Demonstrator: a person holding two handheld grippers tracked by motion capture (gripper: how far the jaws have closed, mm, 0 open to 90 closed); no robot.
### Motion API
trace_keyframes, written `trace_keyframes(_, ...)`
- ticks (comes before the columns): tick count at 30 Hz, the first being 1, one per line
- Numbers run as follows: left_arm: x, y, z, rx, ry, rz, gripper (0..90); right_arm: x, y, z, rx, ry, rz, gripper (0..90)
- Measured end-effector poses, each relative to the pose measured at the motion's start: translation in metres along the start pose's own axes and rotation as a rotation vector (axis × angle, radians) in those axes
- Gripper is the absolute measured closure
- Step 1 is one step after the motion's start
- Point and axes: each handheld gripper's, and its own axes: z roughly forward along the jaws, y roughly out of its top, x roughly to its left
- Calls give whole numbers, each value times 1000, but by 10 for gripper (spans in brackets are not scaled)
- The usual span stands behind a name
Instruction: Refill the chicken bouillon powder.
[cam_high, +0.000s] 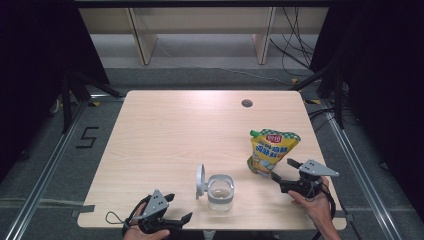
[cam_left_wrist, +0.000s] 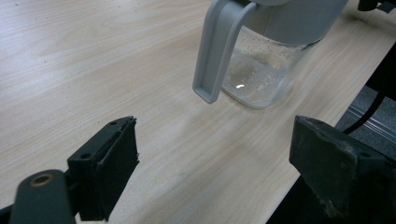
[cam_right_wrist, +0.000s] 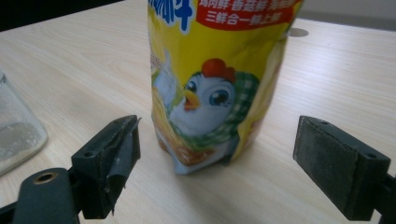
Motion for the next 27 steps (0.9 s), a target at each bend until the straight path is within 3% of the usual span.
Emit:
trace_keyframes(1, -2, 0, 1, -6, -3, -17, 148, 0, 0, 3, 7, 10, 8, 159)
trace_keyframes(2, 0, 1, 0, 1, -4, 14, 148, -2, -1, 8, 3, 5, -6, 158)
trace_keyframes(5, -1, 0, 0, 4, -3, -4, 148, -5, -2, 16, 6, 28, 4, 158)
trace_keyframes(7, 0, 0, 0, 6, -1, 20, 148, -7, -1, 21, -10, 49, 0, 157)
trace_keyframes(8, -1, 0, 0, 5, 1, -7, 148, -9, -1, 24, -32, 59, -14, 157)
trace_keyframes(9, -1, 0, 0, 4, 1, -6, 148, -9, -1, 26, -36, 73, 14, 157)
trace_keyframes(12, -1, 0, 0, 7, 1, 0, 149, -15, 0, 33, -99, 98, 17, 158)
trace_keyframes(14, -1, -1, 1, 7, 0, -5, 149, -16, 3, 35, -70, 101, 7, 159)
trace_keyframes(16, -1, -1, 2, 4, -5, -13, 149, -15, 4, 36, -81, 113, 19, 158)
trace_keyframes(17, -1, -1, 3, 2, -5, -9, 149, -18, 5, 39, -88, 115, -28, 156)
trace_keyframes(18, -2, -2, 4, 0, -5, -13, 149, -15, 5, 40, -79, 103, 6, 155)
trace_keyframes(20, 0, -1, 2, 25, 10, 19, 149, -15, 6, 41, -66, 100, 5, 153)
trace_keyframes(21, -1, -1, 2, 16, 7, 4, 150, -17, 6, 42, -79, 110, 6, 154)
trace_keyframes(23, -1, -1, 2, 14, 8, 6, 150, -16, 6, 45, -97, 104, 15, 155)
trace_keyframes(24, 0, -1, 2, 21, 12, 18, 150, -17, 7, 43, -70, 110, 7, 156)
trace_keyframes(25, 0, -1, 2, 32, 14, 22, 150, -17, 6, 47, -95, 108, -1, 152)
trace_keyframes(26, 0, -1, 2, 30, 13, 22, 150, -16, 7, 46, -75, 115, 15, 150)
trace_keyframes(27, -2, -1, 2, 7, 2, -4, 150, -15, 7, 47, -76, 129, 32, 150)
